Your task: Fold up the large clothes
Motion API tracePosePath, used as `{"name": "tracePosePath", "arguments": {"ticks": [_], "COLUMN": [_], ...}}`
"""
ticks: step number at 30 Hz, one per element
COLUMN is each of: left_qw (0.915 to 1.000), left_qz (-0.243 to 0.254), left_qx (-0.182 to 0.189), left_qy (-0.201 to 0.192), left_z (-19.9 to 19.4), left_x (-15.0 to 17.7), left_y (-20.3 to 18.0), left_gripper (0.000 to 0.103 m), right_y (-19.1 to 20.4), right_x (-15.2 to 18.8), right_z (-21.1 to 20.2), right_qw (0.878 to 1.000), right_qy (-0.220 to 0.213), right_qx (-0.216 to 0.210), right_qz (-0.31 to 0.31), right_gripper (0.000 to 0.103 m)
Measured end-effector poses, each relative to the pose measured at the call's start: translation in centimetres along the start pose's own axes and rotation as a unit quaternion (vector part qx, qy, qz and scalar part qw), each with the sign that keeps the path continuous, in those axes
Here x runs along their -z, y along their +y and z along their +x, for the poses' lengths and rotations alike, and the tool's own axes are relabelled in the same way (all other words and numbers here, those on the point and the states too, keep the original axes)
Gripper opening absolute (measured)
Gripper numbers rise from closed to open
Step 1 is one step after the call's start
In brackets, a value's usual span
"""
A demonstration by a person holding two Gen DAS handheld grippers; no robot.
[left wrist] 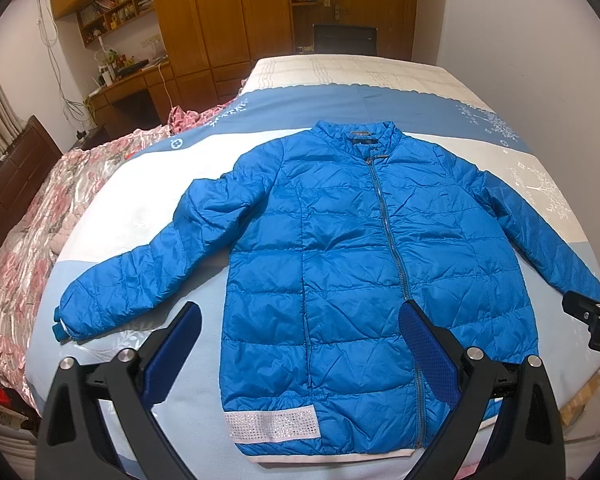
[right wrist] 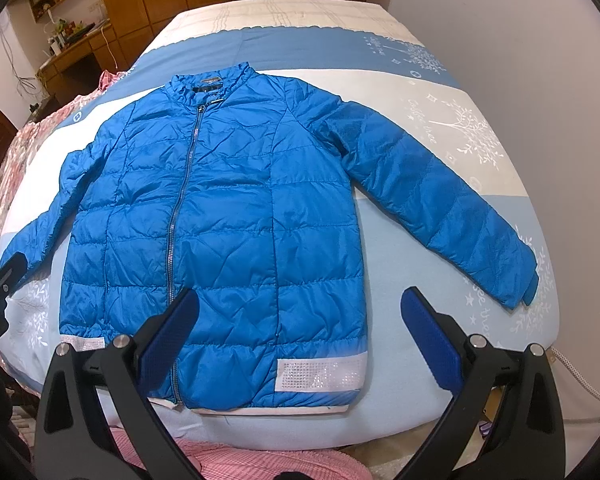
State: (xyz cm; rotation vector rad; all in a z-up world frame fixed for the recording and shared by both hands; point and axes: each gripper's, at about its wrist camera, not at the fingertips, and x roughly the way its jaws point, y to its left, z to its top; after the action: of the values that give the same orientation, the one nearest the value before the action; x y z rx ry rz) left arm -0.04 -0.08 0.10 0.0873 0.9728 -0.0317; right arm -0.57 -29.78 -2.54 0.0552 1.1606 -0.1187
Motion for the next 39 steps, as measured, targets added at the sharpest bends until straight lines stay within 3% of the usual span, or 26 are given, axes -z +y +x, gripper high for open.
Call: {"name": "tracePosePath", "arguments": {"ticks": [29, 35, 39], "left_qw": [0.9999, 0.9998, 0.9991], "left_qz": [0.005, 0.017, 0.037], "left_qx": [-0.008, -0.008, 0.016], "left_qy": [-0.006, -0.005, 0.011], "left_z": [-0.4, 0.7, 2.4], "left_x": [-1.0, -1.8, -2.8], "left_y": [-0.7, -3.2, -6.4], "left_gripper": [0.099, 0.099, 0.099], "right_y": [-1.0, -5.2, -12.4], "right_x": [-0.2, -0.2, 0.1], "right_z": [-0.1, 0.6, 1.9], "right_qw": [1.0, 0.999, 0.994], "right_qy": [-0.007, -0.033, -0.038], "right_qx": [-0.009, -0.017, -0.006], "right_qz": [0.005, 0.039, 0.102], "right_gripper": [0.1, 0.1, 0.1]}}
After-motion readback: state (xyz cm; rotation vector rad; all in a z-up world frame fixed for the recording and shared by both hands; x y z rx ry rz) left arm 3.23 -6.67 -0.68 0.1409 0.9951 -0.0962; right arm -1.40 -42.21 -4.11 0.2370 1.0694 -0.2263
